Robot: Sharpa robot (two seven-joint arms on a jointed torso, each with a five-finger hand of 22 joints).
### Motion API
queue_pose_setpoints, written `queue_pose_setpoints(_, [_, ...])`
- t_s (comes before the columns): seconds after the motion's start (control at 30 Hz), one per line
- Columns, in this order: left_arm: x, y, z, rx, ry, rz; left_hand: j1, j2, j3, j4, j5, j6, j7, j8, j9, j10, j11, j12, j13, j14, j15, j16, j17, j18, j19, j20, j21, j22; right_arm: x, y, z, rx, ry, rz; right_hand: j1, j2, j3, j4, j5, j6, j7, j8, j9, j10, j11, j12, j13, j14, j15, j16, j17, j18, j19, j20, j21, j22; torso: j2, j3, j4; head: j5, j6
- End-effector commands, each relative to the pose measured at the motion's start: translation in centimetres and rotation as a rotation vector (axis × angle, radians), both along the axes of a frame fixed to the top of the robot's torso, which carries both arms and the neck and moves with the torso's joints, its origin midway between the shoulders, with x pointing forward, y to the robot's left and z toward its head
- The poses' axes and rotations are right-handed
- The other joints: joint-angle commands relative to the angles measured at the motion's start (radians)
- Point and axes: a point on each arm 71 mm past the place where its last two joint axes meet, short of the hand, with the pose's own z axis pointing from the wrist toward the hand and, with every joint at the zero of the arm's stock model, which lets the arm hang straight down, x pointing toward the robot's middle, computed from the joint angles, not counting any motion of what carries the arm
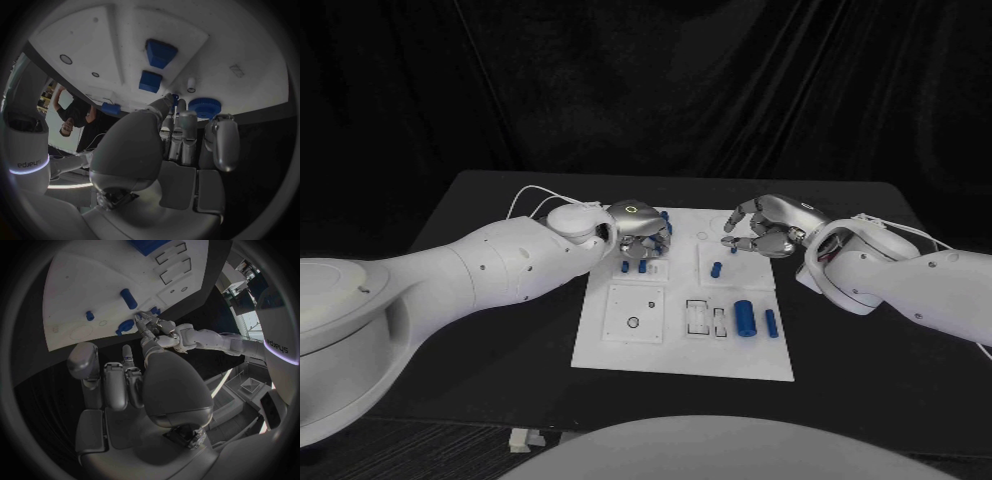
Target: Assemble the parts on the task board
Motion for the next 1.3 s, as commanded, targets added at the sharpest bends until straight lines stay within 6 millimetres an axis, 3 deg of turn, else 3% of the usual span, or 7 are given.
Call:
queue_pose_setpoints(0.03, [-0.2, 0.0, 1.0, -0.032, -0.037, -0.022, 0.006, 0.000, -0.002, -0.003, -0.005, -0.004, 0.001, -0.004, -0.001, 0.026, -0.019, -0.004, -0.002, 0.008, 0.001, 0.005, 0.002, -0.007, 0.008, -0.002, 0.006, 0.194, 0.0, -0.1, -0.1, -0.006, 0.008, -0.006, 0.012, 0.000, 0.006, -0.002, 0.003, 0.005, -0.002, -0.005, -0.002, 0.052, 0.006, -0.007, 0.209, 0.050, 0.006, -0.004, 0.137, -0.004, -0.007, -0.001, -0.006, 0.123, -0.001, 0.0008, 0.0020, -0.001, 0.000])
queue_pose_setpoints(0.4, [-0.4, 2.0, 3.7, -0.032, -0.044, -0.036, 0.007, -0.005, -0.003, -0.004, -0.018, -0.037, -0.005, -0.031, -0.019, 0.004, -0.021, -0.033, -0.009, -0.006, -0.001, -0.016, -0.029, -0.002, -0.008, -0.003, -0.021, 0.186, -0.1, -0.4, -0.3, -0.012, 0.018, -0.011, 0.014, 0.001, 0.007, -0.004, 0.004, 0.007, -0.002, -0.004, -0.002, 0.051, 0.006, -0.007, 0.208, 0.049, 0.006, -0.005, 0.136, -0.004, -0.007, 0.000, -0.007, 0.123, -0.003, 0.0008, 0.0032, -0.002, 0.000])
queue_pose_setpoints(0.63, [-0.2, 2.7, 3.6, 0.001, -0.010, -0.023, 0.007, -0.003, -0.002, -0.002, -0.026, -0.043, -0.006, -0.032, -0.025, -0.018, -0.021, -0.049, -0.012, -0.027, 0.000, -0.033, -0.056, 0.002, -0.023, -0.002, -0.042, 0.180, -0.3, -0.5, -0.6, -0.014, 0.025, -0.012, 0.017, 0.001, 0.009, -0.005, 0.004, 0.007, -0.002, -0.004, -0.002, 0.051, 0.005, -0.007, 0.208, 0.049, 0.006, -0.005, 0.135, -0.004, -0.007, 0.000, -0.007, 0.123, -0.003, 0.0019, 0.0060, -0.003, 0.000])
queue_pose_setpoints(0.77, [-0.1, 3.0, 3.4, 0.021, 0.011, -0.014, 0.006, -0.004, -0.003, -0.002, -0.028, -0.045, -0.007, -0.032, -0.026, -0.022, -0.021, -0.052, -0.012, -0.032, 0.000, -0.037, -0.063, 0.003, -0.026, -0.002, -0.047, 0.178, -0.3, -0.6, -0.7, -0.015, 0.029, -0.011, 0.017, 0.001, 0.009, -0.005, 0.004, 0.007, -0.002, -0.004, -0.002, 0.051, 0.005, -0.007, 0.208, 0.049, 0.006, -0.005, 0.135, -0.004, -0.007, 0.000, -0.007, 0.123, -0.002, 0.0009, 0.0033, 0.001, 0.000])
queue_pose_setpoints(0.87, [0.1, 3.3, 3.3, 0.032, 0.019, -0.002, 0.005, -0.004, -0.004, 0.000, -0.031, -0.047, -0.007, -0.032, -0.027, -0.024, -0.021, -0.054, -0.012, -0.037, 0.000, -0.040, -0.068, 0.004, -0.030, -0.002, -0.052, 0.177, -0.3, -0.6, -0.8, -0.016, 0.031, -0.011, 0.019, 0.001, 0.010, -0.007, 0.004, 0.007, -0.002, -0.004, -0.002, 0.050, 0.005, -0.008, 0.207, 0.049, 0.006, -0.005, 0.135, -0.003, -0.008, 0.000, -0.008, 0.122, -0.003, 0.0013, 0.0084, -0.001, 0.000])
queue_pose_setpoints(1.03, [0.5, 3.6, 3.0, 0.046, 0.025, 0.021, 0.004, -0.004, -0.004, 0.000, -0.033, -0.047, -0.007, -0.032, -0.027, -0.025, -0.021, -0.055, -0.012, -0.035, 0.000, -0.038, -0.062, 0.003, -0.028, -0.002, -0.048, 0.178, -0.3, -0.5, -0.9, -0.016, 0.034, -0.010, 0.019, 0.001, 0.010, -0.007, 0.004, 0.007, -0.002, -0.004, -0.002, 0.050, 0.005, -0.008, 0.207, 0.049, 0.006, -0.005, 0.135, -0.003, -0.008, 0.000, -0.008, 0.122, -0.002, -0.0006, 0.0098, 0.001, 0.000])
queue_pose_setpoints(1.3, [1.0, 4.0, 2.3, 0.058, 0.026, 0.051, 0.002, -0.004, -0.005, 0.001, -0.035, -0.049, -0.006, -0.032, -0.029, -0.029, -0.021, -0.058, -0.013, -0.037, 0.000, -0.039, -0.064, 0.004, -0.030, -0.002, -0.051, 0.177, -0.3, -0.5, -1.0, -0.017, 0.037, -0.009, 0.020, 0.001, 0.010, -0.007, 0.004, 0.007, -0.002, -0.005, -0.003, 0.050, 0.005, -0.008, 0.207, 0.049, 0.006, -0.006, 0.135, -0.003, -0.008, 0.000, -0.009, 0.122, -0.003, -0.0006, 0.0073, 0.002, 0.000])
